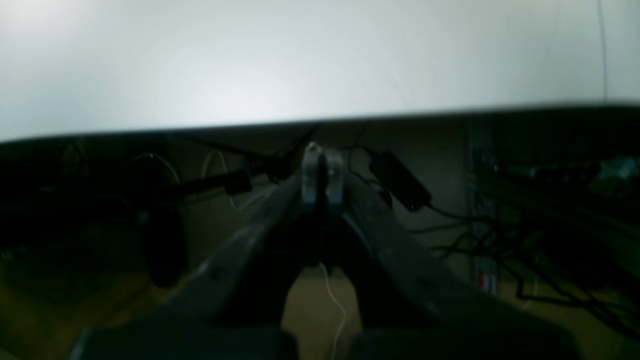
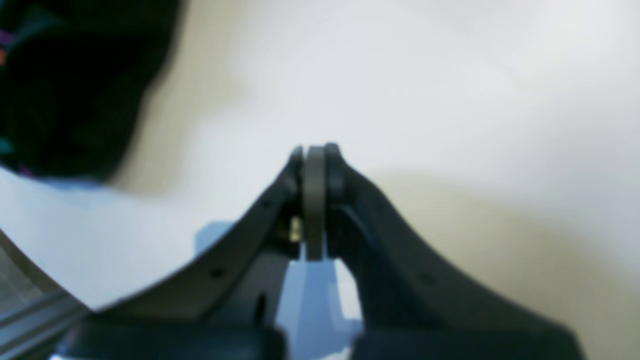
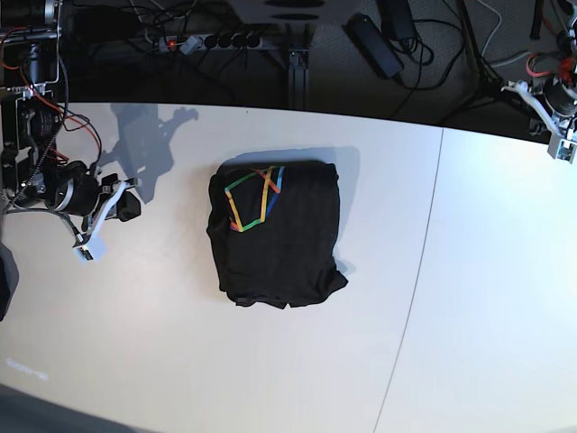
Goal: Fold the T-shirt properly
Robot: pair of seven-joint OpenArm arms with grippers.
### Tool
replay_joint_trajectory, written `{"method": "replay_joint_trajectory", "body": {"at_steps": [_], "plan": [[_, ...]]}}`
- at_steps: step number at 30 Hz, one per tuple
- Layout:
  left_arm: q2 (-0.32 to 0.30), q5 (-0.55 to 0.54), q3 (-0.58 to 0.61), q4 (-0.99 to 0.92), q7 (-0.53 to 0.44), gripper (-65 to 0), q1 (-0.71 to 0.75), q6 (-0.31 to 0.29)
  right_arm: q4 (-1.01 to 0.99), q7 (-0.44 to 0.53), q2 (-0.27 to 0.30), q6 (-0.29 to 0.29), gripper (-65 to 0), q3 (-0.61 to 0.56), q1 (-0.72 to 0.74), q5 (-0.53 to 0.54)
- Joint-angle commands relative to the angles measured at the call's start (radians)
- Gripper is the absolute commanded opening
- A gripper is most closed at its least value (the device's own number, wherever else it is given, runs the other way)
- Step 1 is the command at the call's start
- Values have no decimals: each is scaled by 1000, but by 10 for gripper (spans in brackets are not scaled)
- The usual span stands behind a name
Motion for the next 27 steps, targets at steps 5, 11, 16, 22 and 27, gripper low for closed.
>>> {"method": "replay_joint_trajectory", "body": {"at_steps": [5, 11, 16, 22, 27], "plan": [[10, -4, -11, 16, -13, -650, 99, -15, 16, -6, 62, 55, -650, 63, -42, 34], [36, -4, -11, 16, -13, -650, 183, -19, 35, -71, 91, 58, -650, 179, -147, 126], [36, -3, -11, 15, -13, -650, 238, -19, 90, -81, 104, 58, -650, 275, -270, 144], [36, -3, -11, 12, -8, -650, 267, -20, 229, -100, 104, 58, -650, 376, -458, 169], [36, -3, -11, 11, 30, -650, 267, -19, 294, -100, 103, 57, -650, 411, -628, 169]]}}
